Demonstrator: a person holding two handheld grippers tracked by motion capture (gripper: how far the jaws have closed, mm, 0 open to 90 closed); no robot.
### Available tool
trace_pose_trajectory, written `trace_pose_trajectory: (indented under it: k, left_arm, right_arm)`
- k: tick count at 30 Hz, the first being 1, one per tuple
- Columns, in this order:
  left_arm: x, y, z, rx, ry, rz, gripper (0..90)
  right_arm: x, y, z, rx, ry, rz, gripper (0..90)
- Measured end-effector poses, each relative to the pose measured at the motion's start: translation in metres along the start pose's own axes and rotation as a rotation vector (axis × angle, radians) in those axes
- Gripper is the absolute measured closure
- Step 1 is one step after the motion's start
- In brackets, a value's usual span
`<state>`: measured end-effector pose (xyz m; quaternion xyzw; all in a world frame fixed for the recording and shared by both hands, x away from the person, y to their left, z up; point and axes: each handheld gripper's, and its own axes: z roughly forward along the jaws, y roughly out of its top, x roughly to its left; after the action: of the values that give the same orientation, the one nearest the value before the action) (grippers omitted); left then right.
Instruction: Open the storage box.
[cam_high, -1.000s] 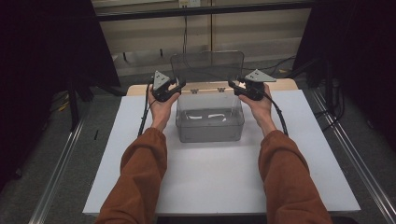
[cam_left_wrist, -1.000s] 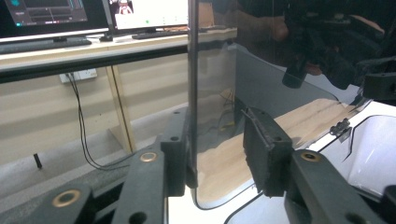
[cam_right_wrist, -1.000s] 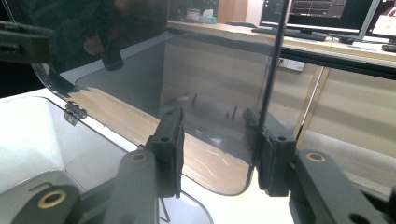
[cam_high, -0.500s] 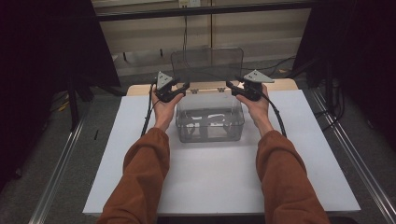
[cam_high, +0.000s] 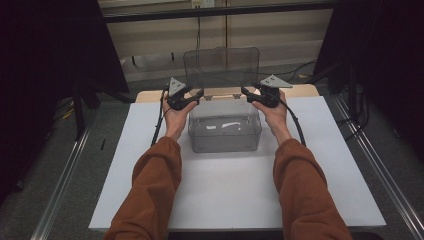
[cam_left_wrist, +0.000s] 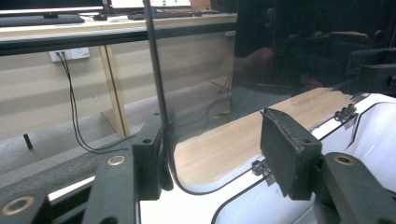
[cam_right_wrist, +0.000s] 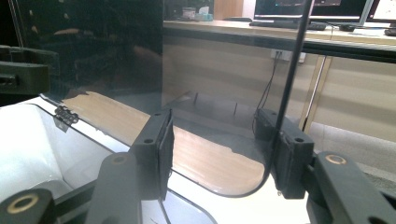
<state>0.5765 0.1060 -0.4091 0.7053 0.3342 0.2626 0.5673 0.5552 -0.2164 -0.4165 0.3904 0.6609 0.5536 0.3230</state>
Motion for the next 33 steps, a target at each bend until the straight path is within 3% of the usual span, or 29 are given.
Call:
trace_pose_trajectory:
  k: [7, 15, 21, 33]
  left_arm:
    - [0.000, -0.003, 0.002, 0.015, 0.003, 0.012, 41.1]
    - [-0.001, -0.005, 0.004, 0.016, -0.008, -0.018, 36.4]
    - [-0.002, -0.007, 0.006, 0.041, -0.014, -0.007, 29.5]
    - [-0.001, -0.013, 0.010, 0.077, -0.031, -0.022, 22.7]
  right_arm:
    - [0.000, 0.000, 0.003, 0.014, -0.006, 0.010, 44.5]
    - [0.001, -0.006, 0.007, 0.031, -0.011, 0.031, 41.1]
    - [0.000, -0.007, 0.009, 0.034, -0.011, 0.041, 40.8]
    - [-0.001, -0.011, 0.012, 0.035, -0.004, 0.082, 38.0]
